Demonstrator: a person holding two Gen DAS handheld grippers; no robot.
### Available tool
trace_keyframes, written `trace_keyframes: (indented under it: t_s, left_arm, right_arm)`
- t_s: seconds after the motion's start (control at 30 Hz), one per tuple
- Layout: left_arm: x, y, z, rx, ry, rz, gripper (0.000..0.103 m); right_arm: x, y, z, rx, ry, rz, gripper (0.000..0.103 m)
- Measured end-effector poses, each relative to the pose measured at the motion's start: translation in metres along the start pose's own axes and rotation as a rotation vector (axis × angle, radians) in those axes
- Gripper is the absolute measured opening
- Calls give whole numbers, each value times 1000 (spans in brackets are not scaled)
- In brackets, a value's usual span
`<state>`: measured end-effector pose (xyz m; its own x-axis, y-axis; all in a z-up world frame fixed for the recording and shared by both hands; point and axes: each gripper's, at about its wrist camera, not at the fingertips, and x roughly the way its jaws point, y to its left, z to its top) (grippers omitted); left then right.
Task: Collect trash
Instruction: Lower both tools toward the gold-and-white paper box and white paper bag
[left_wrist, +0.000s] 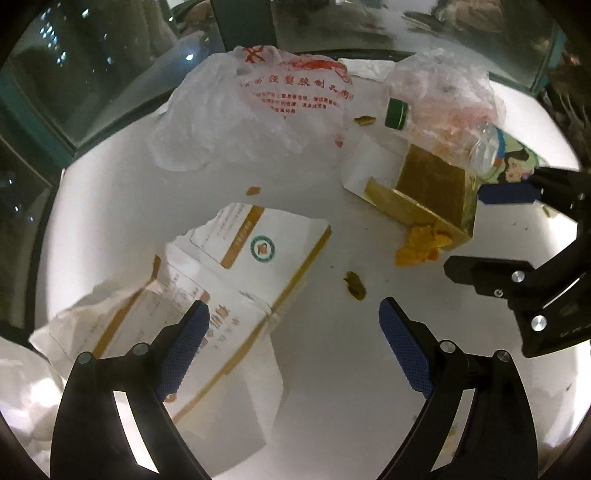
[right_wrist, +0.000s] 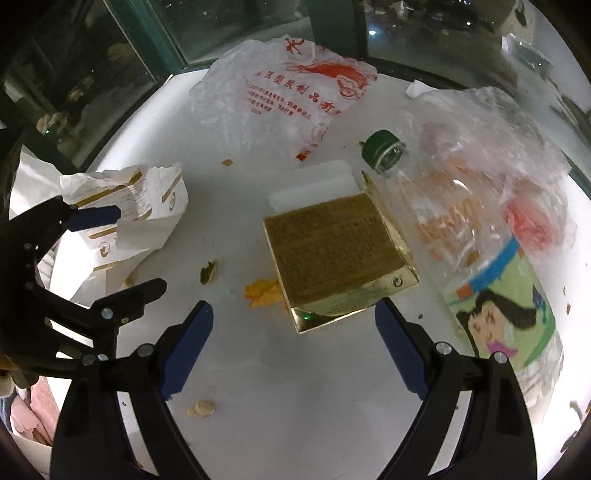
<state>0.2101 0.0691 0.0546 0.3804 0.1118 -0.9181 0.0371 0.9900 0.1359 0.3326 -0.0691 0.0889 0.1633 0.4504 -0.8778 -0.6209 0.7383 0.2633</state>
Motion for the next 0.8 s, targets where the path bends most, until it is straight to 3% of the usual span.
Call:
trace_keyframes:
  t_s: [0.57, 0.8]
  left_arm:
    - [35, 11, 7, 39, 10, 51, 90]
    - [47, 16, 9, 35, 21, 45, 90]
  right_arm:
    - [25, -5, 16, -110, 9, -54, 86]
    - [32, 7, 29, -300, -42, -99, 86]
